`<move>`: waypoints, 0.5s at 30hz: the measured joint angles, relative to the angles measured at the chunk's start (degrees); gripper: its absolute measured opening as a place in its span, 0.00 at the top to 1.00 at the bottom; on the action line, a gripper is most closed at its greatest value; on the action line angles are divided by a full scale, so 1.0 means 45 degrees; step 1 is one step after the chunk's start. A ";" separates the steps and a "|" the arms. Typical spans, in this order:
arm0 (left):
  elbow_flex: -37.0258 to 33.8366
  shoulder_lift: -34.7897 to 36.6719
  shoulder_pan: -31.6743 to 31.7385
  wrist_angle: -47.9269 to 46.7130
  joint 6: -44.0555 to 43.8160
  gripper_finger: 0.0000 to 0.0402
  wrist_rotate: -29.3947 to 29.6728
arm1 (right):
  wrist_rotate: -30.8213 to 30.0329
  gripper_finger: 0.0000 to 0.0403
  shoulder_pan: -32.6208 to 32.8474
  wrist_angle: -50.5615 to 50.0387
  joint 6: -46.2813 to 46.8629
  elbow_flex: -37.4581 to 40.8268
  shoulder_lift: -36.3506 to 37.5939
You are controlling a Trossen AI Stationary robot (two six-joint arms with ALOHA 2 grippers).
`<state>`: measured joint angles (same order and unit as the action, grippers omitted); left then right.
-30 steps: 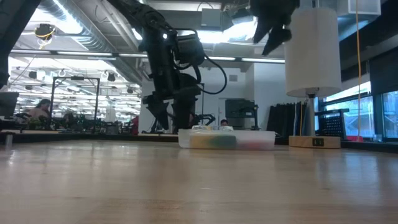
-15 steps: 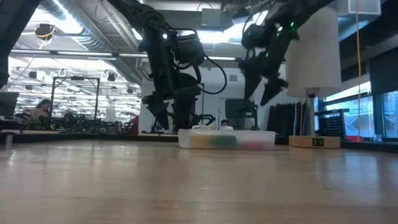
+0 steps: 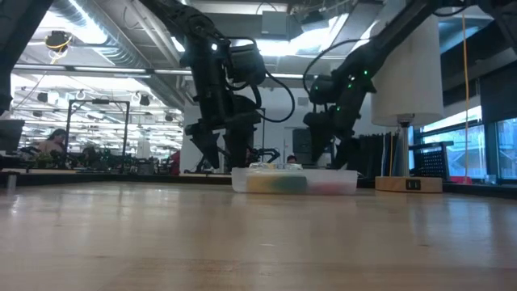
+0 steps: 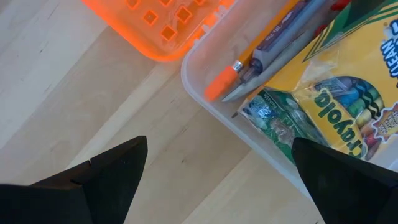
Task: Pack school essentials
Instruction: Close the orange supply box
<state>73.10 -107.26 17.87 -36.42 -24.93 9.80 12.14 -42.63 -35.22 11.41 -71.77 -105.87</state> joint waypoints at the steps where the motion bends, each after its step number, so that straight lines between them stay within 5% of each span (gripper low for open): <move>1: 0.0000 0.0000 0.0000 0.0000 0.0000 0.02 0.0000 | 0.0001 0.04 -0.0107 0.0075 -0.0012 0.0000 -0.0059; 15: 0.0000 0.0000 0.0083 0.0018 -0.0015 0.02 -0.0005 | 0.1207 0.04 -0.0878 0.1104 -0.0597 0.0000 -0.1224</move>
<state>73.10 -107.26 18.24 -36.34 -24.99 9.78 17.57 -46.58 -30.25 8.73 -71.77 -111.37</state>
